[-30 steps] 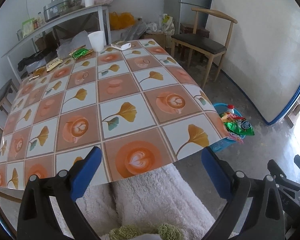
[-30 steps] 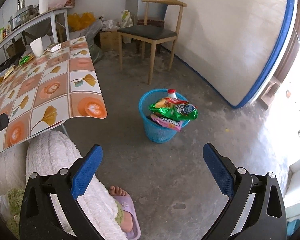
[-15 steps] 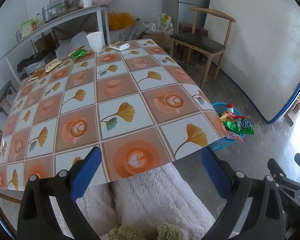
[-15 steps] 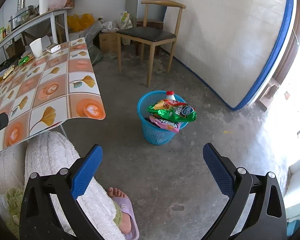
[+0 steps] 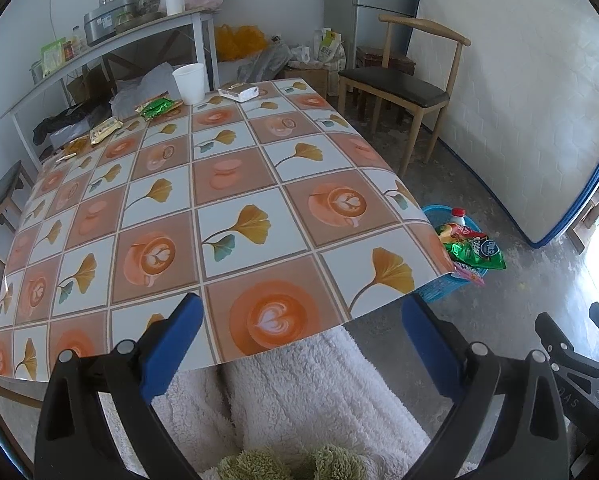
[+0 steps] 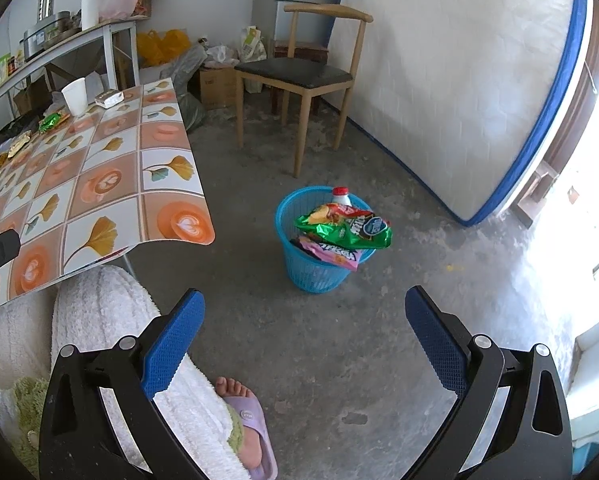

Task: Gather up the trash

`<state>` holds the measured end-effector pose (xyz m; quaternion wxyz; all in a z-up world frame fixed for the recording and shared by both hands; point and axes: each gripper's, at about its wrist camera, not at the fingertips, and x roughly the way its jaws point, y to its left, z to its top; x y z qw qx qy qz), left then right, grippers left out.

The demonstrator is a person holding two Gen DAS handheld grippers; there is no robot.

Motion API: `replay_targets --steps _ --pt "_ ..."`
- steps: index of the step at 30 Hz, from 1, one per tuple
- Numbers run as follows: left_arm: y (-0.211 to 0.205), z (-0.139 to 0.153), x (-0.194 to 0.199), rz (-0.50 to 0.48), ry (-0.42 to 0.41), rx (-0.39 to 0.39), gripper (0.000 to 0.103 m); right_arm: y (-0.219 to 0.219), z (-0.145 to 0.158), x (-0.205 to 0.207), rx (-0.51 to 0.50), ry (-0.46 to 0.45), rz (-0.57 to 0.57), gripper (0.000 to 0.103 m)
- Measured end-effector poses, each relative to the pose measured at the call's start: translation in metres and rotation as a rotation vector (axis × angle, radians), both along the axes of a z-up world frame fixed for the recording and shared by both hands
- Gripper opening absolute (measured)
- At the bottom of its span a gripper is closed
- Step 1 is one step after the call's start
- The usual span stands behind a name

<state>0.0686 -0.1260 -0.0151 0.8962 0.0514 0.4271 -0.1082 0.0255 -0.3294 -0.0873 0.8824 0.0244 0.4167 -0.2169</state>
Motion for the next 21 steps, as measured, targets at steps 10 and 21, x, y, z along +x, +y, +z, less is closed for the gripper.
replay_targets --steps 10,21 --pt "0.0005 0.0018 -0.0006 0.000 -0.003 -0.002 0.097 0.0026 0.0030 0.0006 -0.007 -0.006 0.005 0.096" --pt "0.0003 0.0015 -0.0010 0.000 -0.003 -0.002 0.097 0.0033 0.0051 0.0009 -0.006 -0.011 0.006 0.096"
